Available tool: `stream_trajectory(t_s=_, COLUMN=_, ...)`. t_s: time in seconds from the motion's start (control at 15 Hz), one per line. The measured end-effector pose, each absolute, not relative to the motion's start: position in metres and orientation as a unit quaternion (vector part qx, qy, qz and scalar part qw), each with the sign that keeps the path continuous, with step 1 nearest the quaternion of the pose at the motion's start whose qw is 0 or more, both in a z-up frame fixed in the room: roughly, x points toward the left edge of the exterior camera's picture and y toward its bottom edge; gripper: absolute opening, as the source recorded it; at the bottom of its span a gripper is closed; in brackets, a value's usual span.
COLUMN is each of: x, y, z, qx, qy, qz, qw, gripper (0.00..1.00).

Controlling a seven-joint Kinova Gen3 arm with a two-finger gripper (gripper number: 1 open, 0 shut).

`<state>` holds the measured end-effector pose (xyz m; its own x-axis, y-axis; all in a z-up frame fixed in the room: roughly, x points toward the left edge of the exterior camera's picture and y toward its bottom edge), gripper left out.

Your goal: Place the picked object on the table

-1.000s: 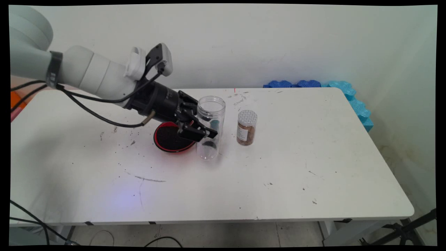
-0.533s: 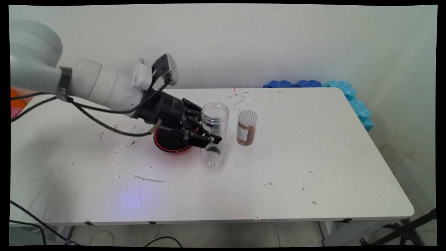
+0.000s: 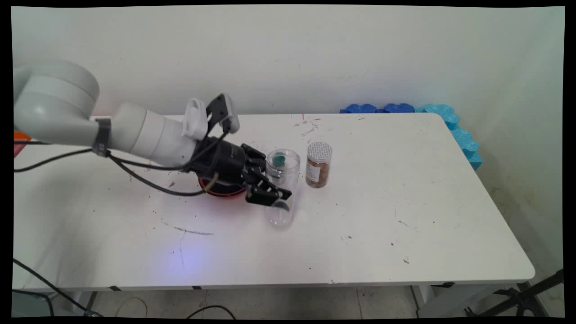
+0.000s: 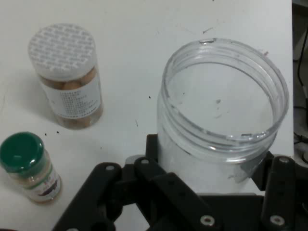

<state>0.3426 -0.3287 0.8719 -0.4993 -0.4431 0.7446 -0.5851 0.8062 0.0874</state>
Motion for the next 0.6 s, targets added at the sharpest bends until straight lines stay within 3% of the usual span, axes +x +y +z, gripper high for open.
stream_trajectory(t_s=0.6, x=0.340, y=-0.325, z=0.836, qx=0.308, qy=-0.858, qz=0.087, qw=0.401, gripper=0.00)
